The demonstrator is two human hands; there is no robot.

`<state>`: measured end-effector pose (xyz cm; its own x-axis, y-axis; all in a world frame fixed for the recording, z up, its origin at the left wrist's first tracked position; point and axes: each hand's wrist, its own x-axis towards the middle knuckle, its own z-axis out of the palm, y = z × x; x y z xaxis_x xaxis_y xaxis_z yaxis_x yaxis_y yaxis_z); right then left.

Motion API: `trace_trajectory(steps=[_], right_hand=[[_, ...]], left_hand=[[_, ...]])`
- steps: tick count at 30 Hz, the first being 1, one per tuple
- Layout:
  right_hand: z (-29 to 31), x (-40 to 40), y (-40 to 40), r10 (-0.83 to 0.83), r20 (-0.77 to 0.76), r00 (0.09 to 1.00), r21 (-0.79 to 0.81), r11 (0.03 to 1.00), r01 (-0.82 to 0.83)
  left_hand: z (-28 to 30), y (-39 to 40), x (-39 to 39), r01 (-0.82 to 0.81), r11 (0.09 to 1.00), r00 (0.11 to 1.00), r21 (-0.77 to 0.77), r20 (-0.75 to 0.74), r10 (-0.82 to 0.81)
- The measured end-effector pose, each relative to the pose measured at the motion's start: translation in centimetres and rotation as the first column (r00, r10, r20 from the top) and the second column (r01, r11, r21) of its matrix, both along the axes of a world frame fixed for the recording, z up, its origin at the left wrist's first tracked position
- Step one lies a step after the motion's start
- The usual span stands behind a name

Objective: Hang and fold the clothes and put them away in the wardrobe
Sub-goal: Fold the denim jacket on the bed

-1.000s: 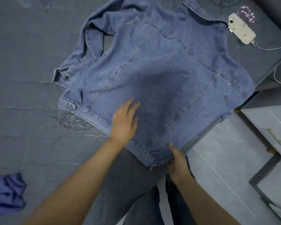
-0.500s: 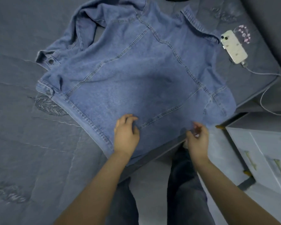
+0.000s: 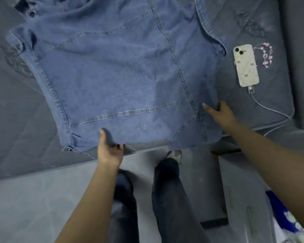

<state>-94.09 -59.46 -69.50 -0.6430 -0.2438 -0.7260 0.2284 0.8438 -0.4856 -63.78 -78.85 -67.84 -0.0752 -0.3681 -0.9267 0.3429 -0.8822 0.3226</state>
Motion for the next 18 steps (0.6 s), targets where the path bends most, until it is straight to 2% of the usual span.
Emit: trace_trajectory(steps=[2, 4, 7, 9, 11, 13, 16, 18], right_hand=[[-0.4, -0.7, 0.3, -0.004, 0.081, 0.997, -0.081, 0.997, 0.011], [-0.4, -1.7, 1.4, -0.147, 0.037, 0.988, -0.14, 0.979, 0.151], [-0.6, -2.5, 2.9, -0.268, -0.04, 0.962, -0.126, 0.957, 0.262], [-0.8, -2.1, 3.2, -0.271, -0.04, 0.962, -0.105, 0.958, 0.265], [-0.9, -1.3, 3.4, -0.268, -0.014, 0.963, -0.089, 0.96, 0.266], [-0.5, -0.3, 3.7, -0.242, 0.024, 0.97, -0.097, 0.965, 0.243], [0.1, 1.3, 5.3, -0.226, 0.142, 0.964, -0.071, 0.969, 0.238], [0.8, 1.9, 6.7, -0.215, 0.223, 0.951, -0.032, 0.973, 0.227]], left_hand=[[-0.3, -1.4, 0.7, -0.095, 0.995, 0.99, -0.001, -0.102, 0.095], [-0.5, -2.2, 1.7, -0.161, 0.987, 0.983, 0.001, -0.088, 0.161], [-0.7, -0.4, 2.4, -0.149, 0.989, 0.985, 0.014, 0.096, 0.147], [-1.1, 1.8, 2.5, -0.156, 0.986, 0.961, 0.06, 0.241, 0.137], [-1.2, 3.1, 2.6, -0.195, 0.975, 0.941, 0.108, 0.301, 0.154], [-1.0, 3.6, 3.1, -0.263, 0.959, 0.945, 0.101, 0.229, 0.235], [0.1, 4.0, 4.0, -0.314, 0.949, 0.943, -0.007, 0.111, 0.313], [1.7, 4.1, 3.7, -0.318, 0.944, 0.932, -0.085, 0.154, 0.328]])
